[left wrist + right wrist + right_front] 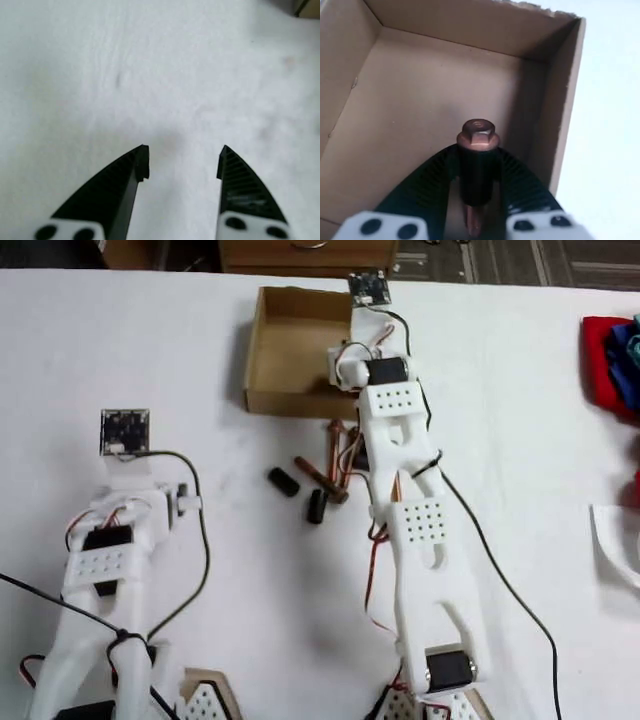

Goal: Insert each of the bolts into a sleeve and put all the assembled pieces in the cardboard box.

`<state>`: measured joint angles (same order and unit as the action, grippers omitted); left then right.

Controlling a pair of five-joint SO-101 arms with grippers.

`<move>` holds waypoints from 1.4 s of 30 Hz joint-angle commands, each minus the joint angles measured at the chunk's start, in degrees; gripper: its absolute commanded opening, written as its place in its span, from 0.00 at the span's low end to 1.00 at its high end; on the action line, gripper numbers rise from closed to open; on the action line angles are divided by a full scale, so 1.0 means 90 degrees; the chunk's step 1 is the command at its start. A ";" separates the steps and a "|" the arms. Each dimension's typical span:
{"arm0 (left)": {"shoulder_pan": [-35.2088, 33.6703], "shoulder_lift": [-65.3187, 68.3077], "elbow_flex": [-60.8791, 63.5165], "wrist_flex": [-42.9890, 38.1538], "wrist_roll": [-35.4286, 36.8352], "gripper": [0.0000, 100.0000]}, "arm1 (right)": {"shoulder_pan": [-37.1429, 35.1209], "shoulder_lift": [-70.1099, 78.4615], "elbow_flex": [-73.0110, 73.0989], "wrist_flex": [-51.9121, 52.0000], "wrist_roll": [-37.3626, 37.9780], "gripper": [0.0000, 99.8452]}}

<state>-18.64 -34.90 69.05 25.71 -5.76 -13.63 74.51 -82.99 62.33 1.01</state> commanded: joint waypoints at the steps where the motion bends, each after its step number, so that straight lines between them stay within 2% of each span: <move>1: -0.0039 -0.0029 -0.0024 -0.0039 -0.0049 0.23 | 0.0063 -0.0171 -0.0020 -0.0093 -0.0039 0.05; 5: -0.0039 -0.0029 -0.0024 -0.0039 -0.0049 0.23 | 0.0063 -0.0171 -0.0010 -0.0073 -0.0039 0.17; 7: -0.0039 -0.0029 -0.0024 -0.0039 -0.0049 0.23 | 0.0063 -0.0171 -0.0068 -0.0103 -0.0039 0.18; 14: -0.0039 -0.0029 -0.0024 -0.0039 -0.0049 0.23 | 0.0093 -0.0220 -0.0850 -0.0073 -0.0049 0.16; 18: -0.0039 -0.0029 -0.0024 -0.0039 -0.0049 0.23 | 0.0366 -0.0239 -0.1446 -0.0112 -0.0039 0.01; 21: -0.0039 -0.0029 -0.0024 -0.0039 -0.0049 0.23 | 0.0796 -0.0249 -0.1358 -0.0063 -0.0029 0.06; 27: -0.0039 -0.0029 -0.0015 -0.0166 -0.0049 0.23 | 0.1470 0.0249 -0.1280 0.0230 -0.0010 0.06; 32: -0.0039 -0.0029 -0.0015 -0.0166 -0.0049 0.23 | 0.1333 0.0747 -0.1358 0.1040 -0.0029 0.06; 42: -0.0039 -0.0029 -0.0015 -0.0166 -0.0049 0.23 | 0.0728 0.0806 -0.1368 0.1275 -0.0039 0.06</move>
<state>-18.64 -34.90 69.05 25.19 -5.76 -4.13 82.68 -93.01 73.49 0.92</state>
